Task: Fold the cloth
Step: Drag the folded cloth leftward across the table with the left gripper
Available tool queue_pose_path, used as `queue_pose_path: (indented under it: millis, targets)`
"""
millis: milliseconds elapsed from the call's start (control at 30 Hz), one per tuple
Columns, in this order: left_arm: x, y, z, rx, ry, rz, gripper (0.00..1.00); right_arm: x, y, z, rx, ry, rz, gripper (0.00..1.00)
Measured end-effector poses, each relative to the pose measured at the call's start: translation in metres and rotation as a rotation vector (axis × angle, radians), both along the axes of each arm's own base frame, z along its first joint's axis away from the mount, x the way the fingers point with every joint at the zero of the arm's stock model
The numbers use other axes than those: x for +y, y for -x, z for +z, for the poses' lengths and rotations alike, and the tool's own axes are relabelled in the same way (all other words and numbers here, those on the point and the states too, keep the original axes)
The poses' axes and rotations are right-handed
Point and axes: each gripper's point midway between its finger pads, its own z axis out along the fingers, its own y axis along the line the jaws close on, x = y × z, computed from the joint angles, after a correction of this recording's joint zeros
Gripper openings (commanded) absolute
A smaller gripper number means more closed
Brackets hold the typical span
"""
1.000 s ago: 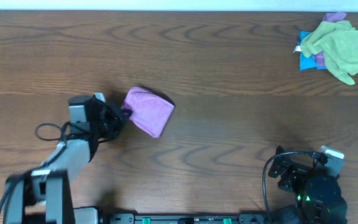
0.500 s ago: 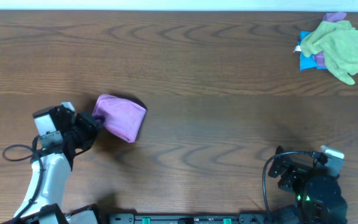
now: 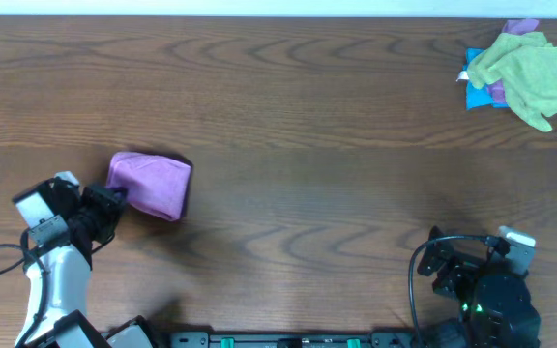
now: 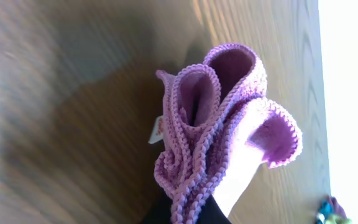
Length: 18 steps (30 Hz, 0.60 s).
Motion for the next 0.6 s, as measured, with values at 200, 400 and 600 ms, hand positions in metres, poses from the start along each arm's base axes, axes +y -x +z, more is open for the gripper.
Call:
queue_pose_path:
  millis: [200, 400, 600]
  targets:
    - [0.014, 0.005, -0.004, 0.024, -0.034, 0.044, 0.06, 0.000, 0.000, 0.000, 0.000, 0.000, 0.000, 0.99]
    - [0.033, 0.013, -0.008, 0.047, -0.062, 0.113, 0.06, 0.000, 0.000, 0.000, 0.000, 0.000, 0.000, 0.99]
    - [0.044, 0.017, -0.009, 0.059, -0.086, 0.144, 0.08, 0.000, 0.000, 0.000, 0.000, 0.000, 0.000, 0.99]
